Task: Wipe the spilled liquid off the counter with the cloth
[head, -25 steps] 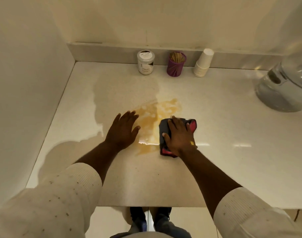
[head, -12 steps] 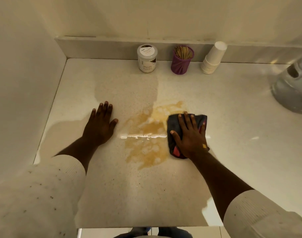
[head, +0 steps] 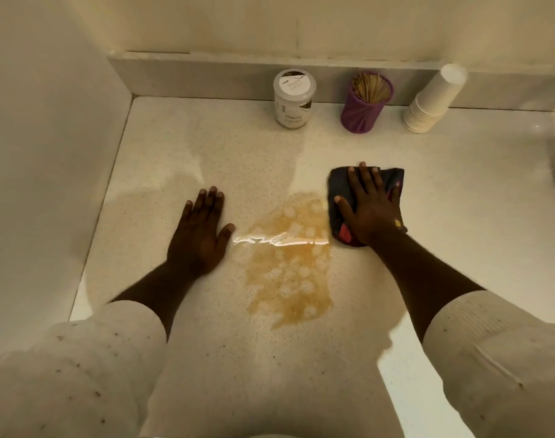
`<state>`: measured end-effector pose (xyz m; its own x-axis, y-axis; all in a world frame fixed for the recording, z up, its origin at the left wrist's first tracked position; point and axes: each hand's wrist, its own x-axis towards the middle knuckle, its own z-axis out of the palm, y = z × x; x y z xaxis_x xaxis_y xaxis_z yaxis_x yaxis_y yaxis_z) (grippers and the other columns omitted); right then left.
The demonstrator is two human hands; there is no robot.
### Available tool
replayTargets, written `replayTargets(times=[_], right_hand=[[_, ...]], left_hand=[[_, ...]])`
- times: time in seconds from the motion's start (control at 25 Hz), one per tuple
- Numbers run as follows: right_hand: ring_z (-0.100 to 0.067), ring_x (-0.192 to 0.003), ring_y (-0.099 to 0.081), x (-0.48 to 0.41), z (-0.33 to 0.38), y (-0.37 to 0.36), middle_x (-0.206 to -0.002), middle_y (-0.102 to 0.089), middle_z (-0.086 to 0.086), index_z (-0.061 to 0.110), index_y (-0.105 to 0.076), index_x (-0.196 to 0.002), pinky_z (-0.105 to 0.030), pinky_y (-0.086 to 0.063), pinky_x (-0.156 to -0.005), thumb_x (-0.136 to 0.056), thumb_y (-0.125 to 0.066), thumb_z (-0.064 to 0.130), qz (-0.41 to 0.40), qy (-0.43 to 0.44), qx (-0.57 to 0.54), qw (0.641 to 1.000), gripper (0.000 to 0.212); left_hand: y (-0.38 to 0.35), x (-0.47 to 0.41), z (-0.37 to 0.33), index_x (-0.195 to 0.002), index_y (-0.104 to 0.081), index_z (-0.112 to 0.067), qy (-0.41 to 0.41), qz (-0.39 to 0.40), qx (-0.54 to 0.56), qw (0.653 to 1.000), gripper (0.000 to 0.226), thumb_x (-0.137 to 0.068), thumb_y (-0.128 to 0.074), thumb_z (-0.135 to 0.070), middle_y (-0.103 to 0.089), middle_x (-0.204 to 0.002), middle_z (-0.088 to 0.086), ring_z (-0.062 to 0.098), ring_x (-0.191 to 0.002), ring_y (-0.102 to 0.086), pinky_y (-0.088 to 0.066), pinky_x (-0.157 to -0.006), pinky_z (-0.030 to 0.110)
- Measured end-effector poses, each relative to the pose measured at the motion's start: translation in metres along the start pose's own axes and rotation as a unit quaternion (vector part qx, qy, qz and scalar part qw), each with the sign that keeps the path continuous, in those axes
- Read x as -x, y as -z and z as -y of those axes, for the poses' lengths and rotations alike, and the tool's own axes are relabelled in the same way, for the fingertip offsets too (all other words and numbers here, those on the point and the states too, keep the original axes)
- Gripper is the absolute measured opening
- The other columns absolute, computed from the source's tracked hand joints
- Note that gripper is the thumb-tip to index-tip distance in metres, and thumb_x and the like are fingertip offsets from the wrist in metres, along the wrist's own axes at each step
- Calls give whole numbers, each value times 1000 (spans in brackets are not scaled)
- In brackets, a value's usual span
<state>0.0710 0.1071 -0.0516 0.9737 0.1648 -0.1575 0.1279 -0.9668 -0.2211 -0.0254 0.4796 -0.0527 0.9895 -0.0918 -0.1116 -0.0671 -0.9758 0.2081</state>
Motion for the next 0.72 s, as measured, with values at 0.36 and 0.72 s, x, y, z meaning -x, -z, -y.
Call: replayTargets(times=[0.36,0.72], right_hand=[[-21,-159,5,25,15,-7,-174,-1,2,34,-3,-164,-61,3,-125,-100,-20,66,10,59,9,998,73],[-22,-159,8,135,2,-26,-174,4,0,29,1,-165,-61,-2,-126,-100,-13,68,-6,34,40,999,77]], left_hand=[[-3,1,1,-162,-3,-14,-5,-3,1,1000,70,-104,-22,-49,-2,-171,7,23,-158,3,-7,-129,47],[6,13,-5,-161,1,-11,16,25,17,999,68,-107,-24,-44,4,-171,10,23,-157,8,1,-128,44]])
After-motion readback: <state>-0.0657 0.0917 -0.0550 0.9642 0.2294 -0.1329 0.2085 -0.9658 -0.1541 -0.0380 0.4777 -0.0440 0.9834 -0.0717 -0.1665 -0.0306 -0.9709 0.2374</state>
